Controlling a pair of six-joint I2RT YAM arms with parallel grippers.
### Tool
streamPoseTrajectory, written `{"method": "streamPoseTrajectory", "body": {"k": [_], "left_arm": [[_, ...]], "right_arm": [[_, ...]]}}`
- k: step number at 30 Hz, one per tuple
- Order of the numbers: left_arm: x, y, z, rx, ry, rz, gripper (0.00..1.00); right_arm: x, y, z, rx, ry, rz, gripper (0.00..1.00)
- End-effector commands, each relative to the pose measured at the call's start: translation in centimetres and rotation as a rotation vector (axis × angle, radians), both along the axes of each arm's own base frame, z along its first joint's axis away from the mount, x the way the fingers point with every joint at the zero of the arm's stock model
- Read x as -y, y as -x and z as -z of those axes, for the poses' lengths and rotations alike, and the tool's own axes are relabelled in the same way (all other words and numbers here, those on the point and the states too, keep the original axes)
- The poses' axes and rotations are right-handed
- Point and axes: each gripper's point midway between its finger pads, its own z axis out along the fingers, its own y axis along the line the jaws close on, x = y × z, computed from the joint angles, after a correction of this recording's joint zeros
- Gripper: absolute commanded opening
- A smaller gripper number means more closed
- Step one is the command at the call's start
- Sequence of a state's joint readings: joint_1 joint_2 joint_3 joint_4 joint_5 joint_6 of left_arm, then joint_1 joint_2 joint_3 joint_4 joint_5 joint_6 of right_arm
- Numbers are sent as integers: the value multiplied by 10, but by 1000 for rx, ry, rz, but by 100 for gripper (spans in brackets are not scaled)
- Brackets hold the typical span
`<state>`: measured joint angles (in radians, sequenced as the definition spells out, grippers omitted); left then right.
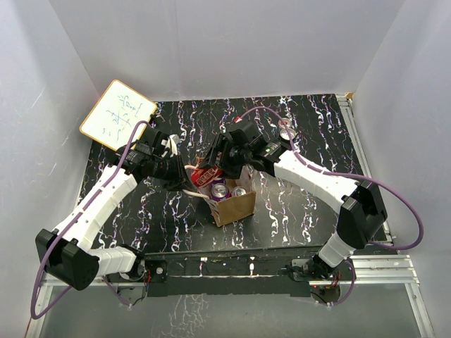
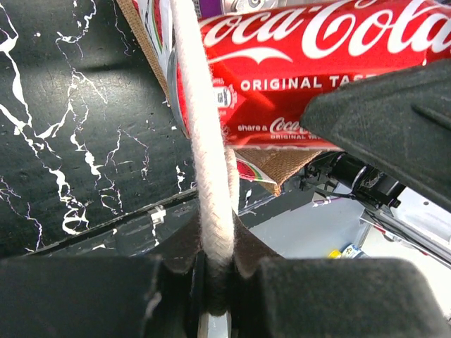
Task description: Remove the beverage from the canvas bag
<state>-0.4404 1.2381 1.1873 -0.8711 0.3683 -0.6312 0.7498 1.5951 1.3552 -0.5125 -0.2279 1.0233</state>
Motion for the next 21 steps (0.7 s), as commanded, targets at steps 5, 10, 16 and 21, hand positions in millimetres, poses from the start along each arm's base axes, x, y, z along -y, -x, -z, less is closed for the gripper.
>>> {"method": "streamPoseTrajectory", "body": {"k": [5,10,16,21], "left_arm": [[-2,5,-19,38,16,36,0],[-4,5,-18,42,6,35,0],[-10,5,-15,50,-28,27,0],[-15,5,-11,47,-55,16,0]], "right_arm": [[-10,14,-55,-26,-202,-24,8],[-4,25,-58,-108,-265,-41,8],[-2,41,-75,-122,-325,-118,8],[2,57,-86,-145,-365,-180,8]]}}
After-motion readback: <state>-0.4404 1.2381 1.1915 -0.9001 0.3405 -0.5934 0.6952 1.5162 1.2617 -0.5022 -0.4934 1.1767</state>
